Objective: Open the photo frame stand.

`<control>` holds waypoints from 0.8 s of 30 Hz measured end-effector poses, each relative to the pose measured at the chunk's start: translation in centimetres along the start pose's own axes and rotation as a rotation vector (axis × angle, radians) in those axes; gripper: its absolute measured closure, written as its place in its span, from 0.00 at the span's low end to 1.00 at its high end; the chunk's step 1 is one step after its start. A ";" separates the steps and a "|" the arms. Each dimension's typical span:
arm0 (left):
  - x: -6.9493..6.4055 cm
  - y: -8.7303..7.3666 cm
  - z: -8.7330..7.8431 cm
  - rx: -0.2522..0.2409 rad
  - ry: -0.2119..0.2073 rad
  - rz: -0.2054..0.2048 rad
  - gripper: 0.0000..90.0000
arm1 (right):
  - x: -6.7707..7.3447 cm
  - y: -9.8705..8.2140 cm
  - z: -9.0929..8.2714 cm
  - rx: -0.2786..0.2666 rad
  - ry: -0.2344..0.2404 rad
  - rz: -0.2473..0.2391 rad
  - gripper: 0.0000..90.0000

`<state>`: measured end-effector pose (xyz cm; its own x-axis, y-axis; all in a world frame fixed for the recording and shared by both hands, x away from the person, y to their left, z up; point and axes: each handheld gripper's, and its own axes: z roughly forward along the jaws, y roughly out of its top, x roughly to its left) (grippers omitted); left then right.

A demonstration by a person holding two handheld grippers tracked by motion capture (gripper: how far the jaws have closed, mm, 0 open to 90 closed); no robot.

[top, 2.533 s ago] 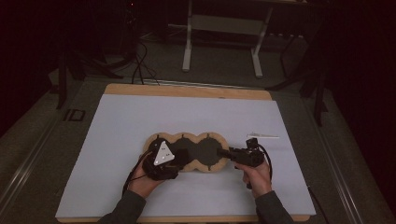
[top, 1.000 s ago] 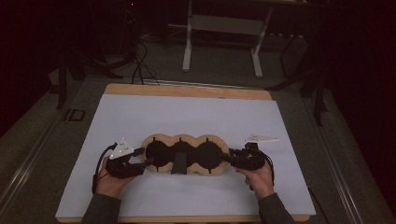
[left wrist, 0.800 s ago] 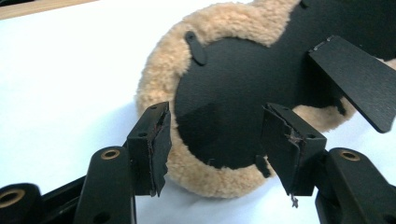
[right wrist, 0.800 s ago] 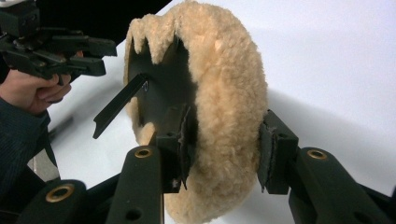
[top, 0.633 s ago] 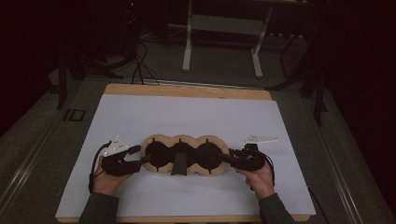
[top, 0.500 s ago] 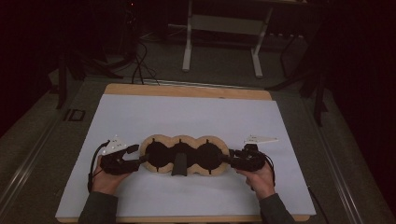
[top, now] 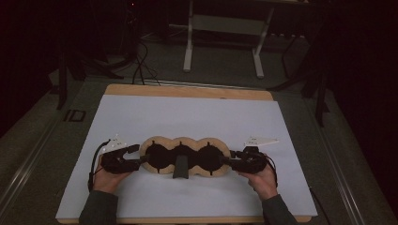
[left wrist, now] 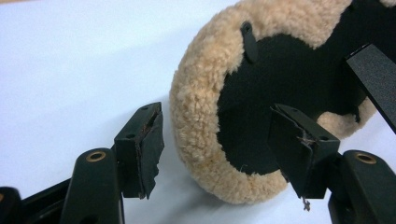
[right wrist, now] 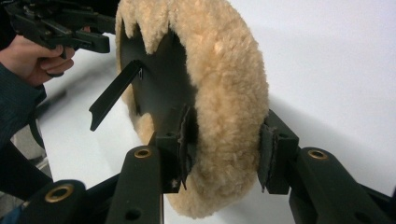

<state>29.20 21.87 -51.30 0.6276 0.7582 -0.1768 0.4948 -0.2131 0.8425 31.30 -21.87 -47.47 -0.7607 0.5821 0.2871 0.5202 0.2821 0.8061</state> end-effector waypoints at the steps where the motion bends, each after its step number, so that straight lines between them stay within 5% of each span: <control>1: 0.0 0.0 0.1 0.005 -0.007 -0.001 0.41 | 0.0 0.0 0.0 0.003 -0.002 -0.010 0.66; 9: 0.0 -0.2 0.6 0.042 -0.039 0.006 0.43 | 0.1 -0.1 0.0 0.024 -0.015 -0.053 0.65; 18: 0.6 -0.5 0.9 0.067 -0.088 -0.049 0.47 | 0.0 -0.2 0.1 0.043 -0.029 -0.080 0.65; 24: 0.3 -0.5 1.3 0.097 -0.077 -0.016 0.49 | 0.0 -0.3 0.3 0.058 -0.040 -0.103 0.64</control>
<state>29.87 21.38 -52.42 0.6617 0.7130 -0.2317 0.5585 -0.2626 0.7868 31.25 -21.79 -47.87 -0.7958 0.5775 0.1822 0.4622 0.3849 0.7989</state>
